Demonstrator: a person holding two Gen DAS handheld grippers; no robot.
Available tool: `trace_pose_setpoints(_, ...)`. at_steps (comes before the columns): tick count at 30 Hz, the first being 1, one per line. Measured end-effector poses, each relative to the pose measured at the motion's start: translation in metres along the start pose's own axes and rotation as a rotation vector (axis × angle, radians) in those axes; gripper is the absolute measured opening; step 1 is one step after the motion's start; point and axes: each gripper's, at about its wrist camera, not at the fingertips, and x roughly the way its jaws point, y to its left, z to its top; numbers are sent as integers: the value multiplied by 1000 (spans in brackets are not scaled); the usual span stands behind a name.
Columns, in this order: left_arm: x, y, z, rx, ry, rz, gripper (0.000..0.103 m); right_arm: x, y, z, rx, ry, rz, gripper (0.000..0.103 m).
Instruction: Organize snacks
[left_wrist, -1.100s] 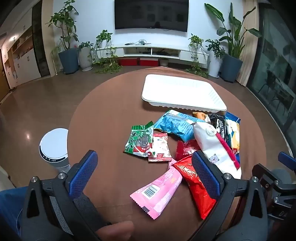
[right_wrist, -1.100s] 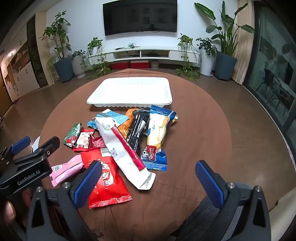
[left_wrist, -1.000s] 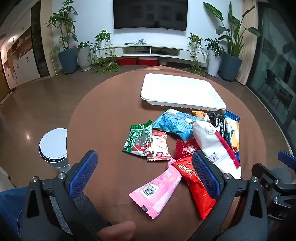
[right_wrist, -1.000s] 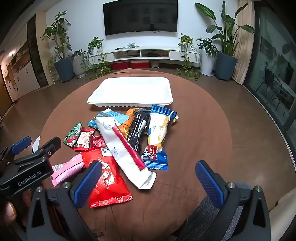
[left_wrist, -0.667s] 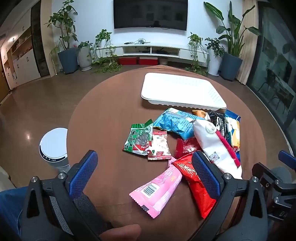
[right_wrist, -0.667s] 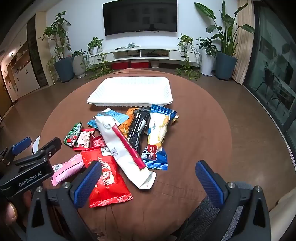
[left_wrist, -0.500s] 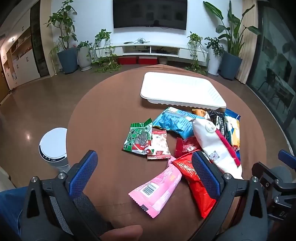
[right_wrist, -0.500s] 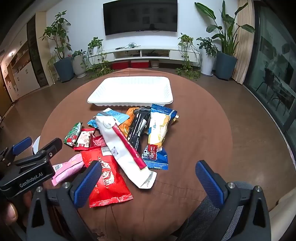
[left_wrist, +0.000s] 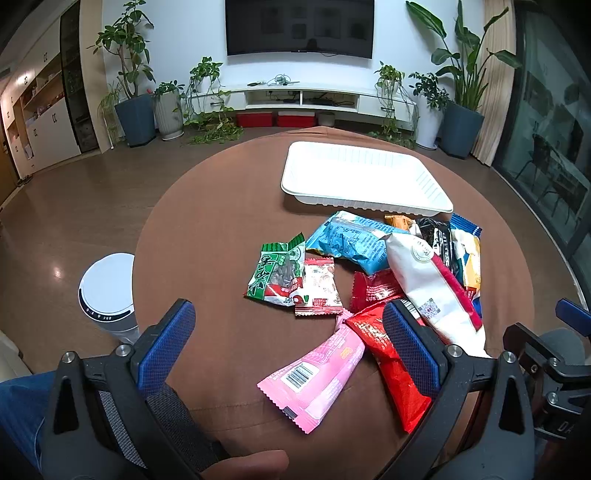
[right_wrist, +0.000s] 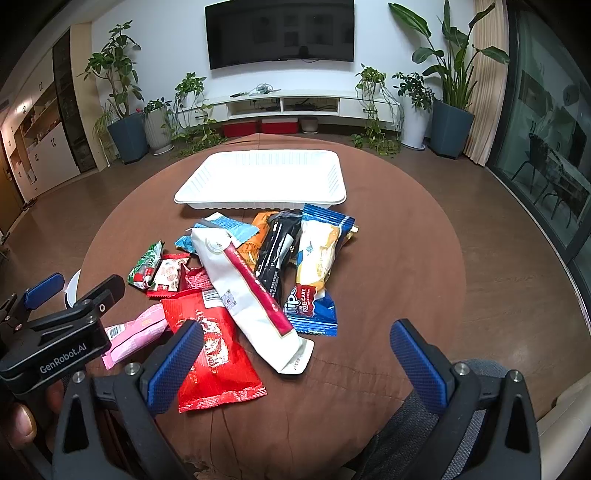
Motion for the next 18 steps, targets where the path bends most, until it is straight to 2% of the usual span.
trace_pose_setpoints(18, 1, 0, -1, 3, 2, 0, 103, 0, -1, 1, 2, 0, 2, 103)
